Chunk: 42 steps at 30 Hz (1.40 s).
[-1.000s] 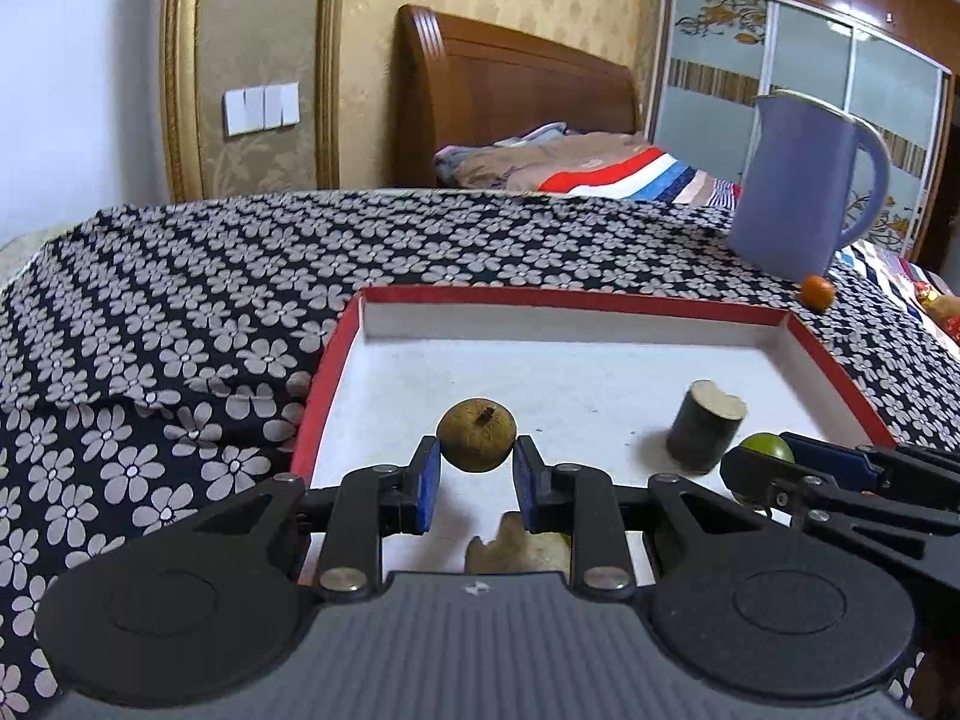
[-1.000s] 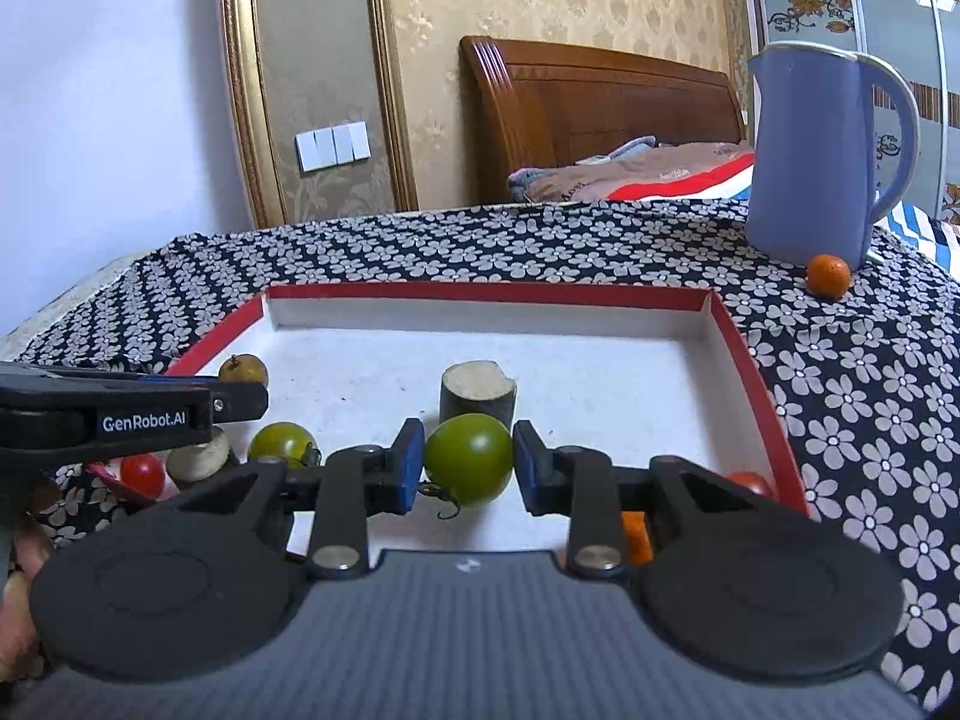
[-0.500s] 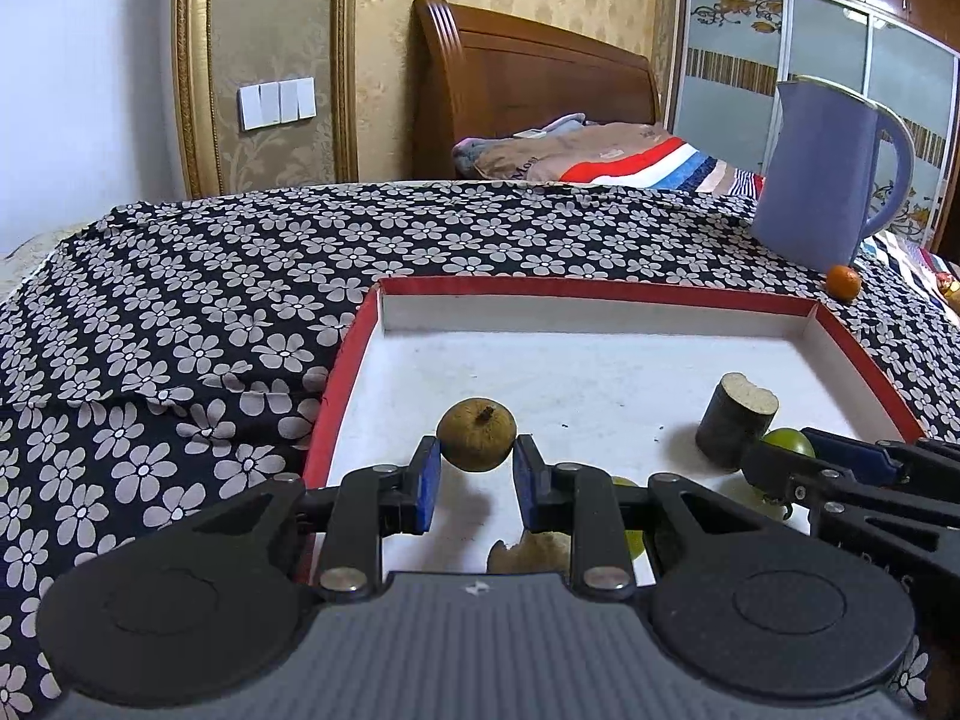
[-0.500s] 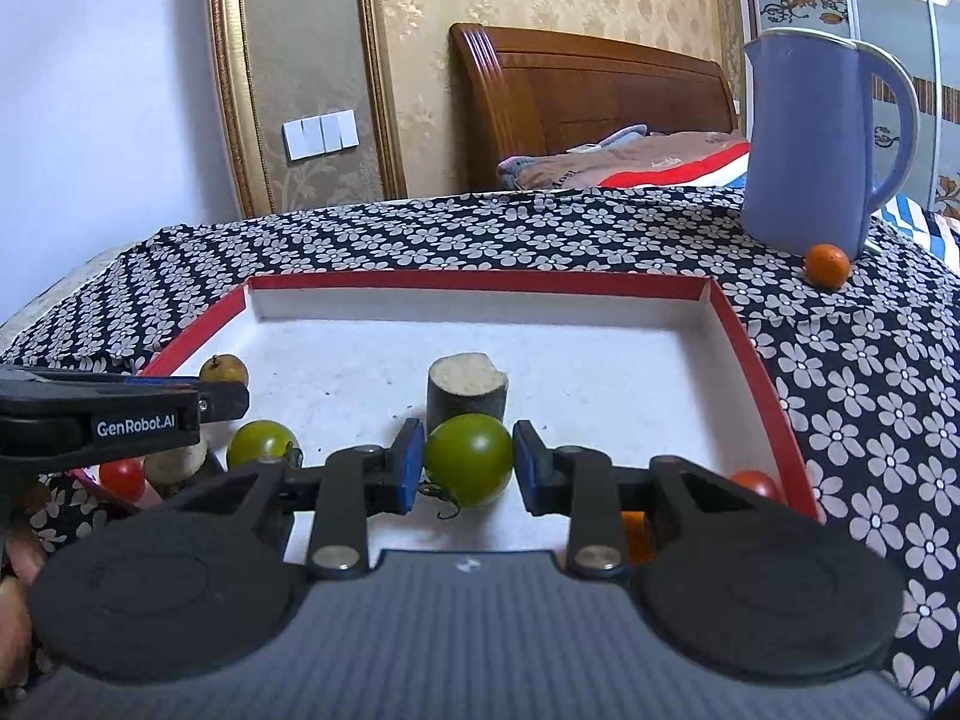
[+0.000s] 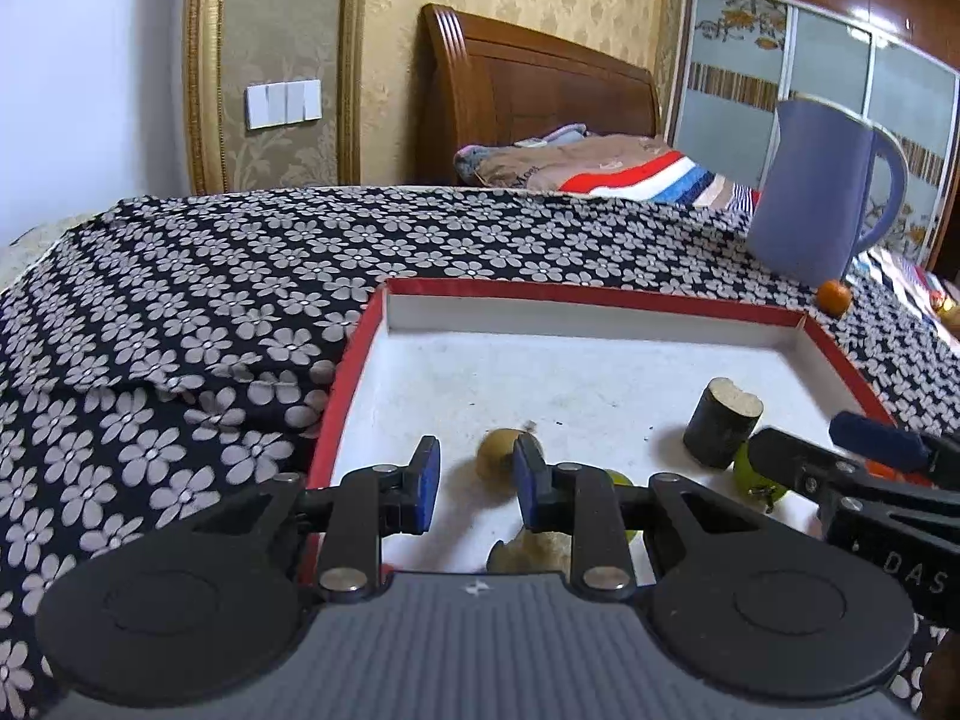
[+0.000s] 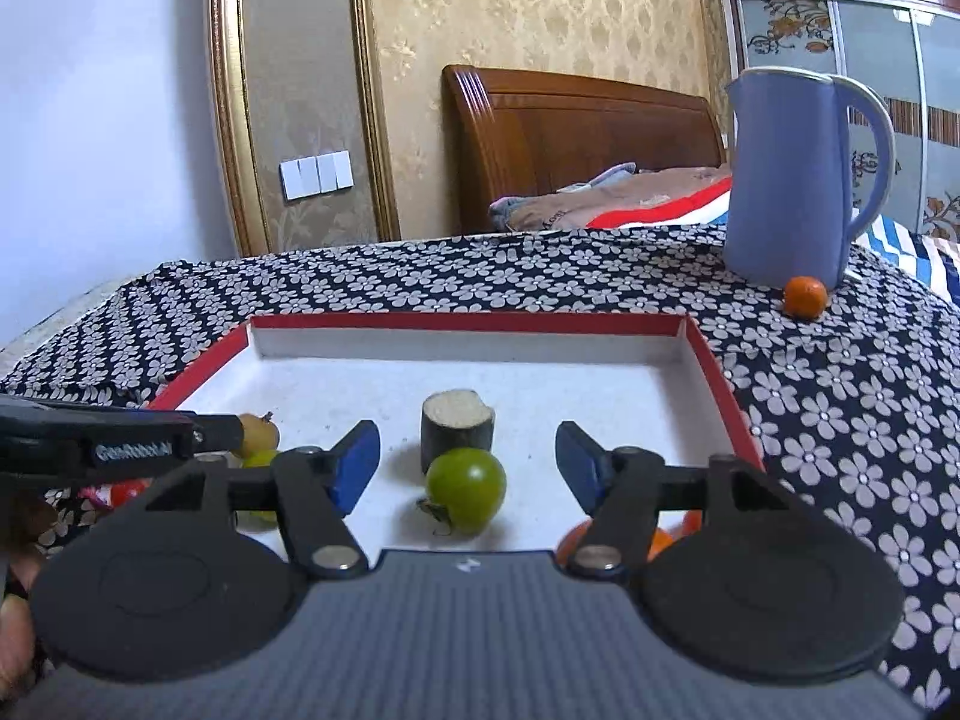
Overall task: Organize fruits
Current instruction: 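Open the right gripper releasing the green fruit while the left releases the pear into the tray, then withdraw both tools toward the remaining fruits beside the tray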
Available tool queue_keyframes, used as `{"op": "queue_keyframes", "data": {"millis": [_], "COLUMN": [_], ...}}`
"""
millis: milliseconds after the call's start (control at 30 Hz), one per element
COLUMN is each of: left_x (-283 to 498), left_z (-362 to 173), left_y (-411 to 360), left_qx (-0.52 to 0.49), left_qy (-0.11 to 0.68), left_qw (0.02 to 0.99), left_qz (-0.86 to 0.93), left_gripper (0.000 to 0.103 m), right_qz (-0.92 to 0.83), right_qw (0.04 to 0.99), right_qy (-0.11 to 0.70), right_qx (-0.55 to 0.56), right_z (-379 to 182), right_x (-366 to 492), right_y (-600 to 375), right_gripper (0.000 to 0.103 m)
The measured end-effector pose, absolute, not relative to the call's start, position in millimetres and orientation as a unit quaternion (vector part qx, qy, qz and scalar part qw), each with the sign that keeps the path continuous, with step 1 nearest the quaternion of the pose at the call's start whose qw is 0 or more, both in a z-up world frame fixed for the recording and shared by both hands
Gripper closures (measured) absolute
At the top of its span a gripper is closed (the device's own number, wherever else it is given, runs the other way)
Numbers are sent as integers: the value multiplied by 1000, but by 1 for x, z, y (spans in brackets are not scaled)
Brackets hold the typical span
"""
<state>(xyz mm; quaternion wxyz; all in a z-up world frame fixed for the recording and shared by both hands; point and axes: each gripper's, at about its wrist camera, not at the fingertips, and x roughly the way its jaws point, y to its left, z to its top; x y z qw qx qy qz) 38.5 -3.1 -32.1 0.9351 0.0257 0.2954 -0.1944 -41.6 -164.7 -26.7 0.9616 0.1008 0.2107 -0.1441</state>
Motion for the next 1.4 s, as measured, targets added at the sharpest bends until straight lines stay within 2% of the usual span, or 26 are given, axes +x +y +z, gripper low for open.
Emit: {"op": "queue_keyframes", "data": {"millis": [300,400,533,700,1033,1100,1167,1233,1267,1333,1400], "left_x": [-5,-15,-30,-38,-42,-41,-39,-38,-38,-39,-42], "left_z": [-23,-23,-25,-28,-30,-30,-31,-31,-31,-30,-31], "left_y": [8,14,18,33,34,34,36,38,39,38,35], "left_qx": [61,50,61,38,44,40,35,29,27,28,34], "left_qy": [240,247,245,257,256,258,264,268,267,265,264], "left_qw": [953,949,947,944,940,940,939,938,938,938,936], "left_qz": [-173,-191,-197,-204,-220,-219,-218,-220,-221,-223,-231], "left_gripper": [77,76,76,76,76,76,76,76,76,76,76], "right_qz": [-112,-99,-84,-71,-47,-25,-9,-10,-8,-12,-18], "right_qw": [969,967,966,964,953,951,952,955,956,958,962], "right_qy": [201,213,225,248,290,293,293,285,282,272,261], "right_qx": [92,93,92,73,79,92,86,84,87,89,85], "right_z": [-10,-15,-20,-25,-34,-36,-36,-35,-35,-33,-29], "right_x": [-109,-120,-120,-107,-75,-71,-70,-73,-75,-80,-86], "right_y": [-154,-148,-140,-128,-121,-124,-121,-120,-121,-123,-124], "right_gripper": [40,42,45,54,55,62,63,76,79,99,100]}}
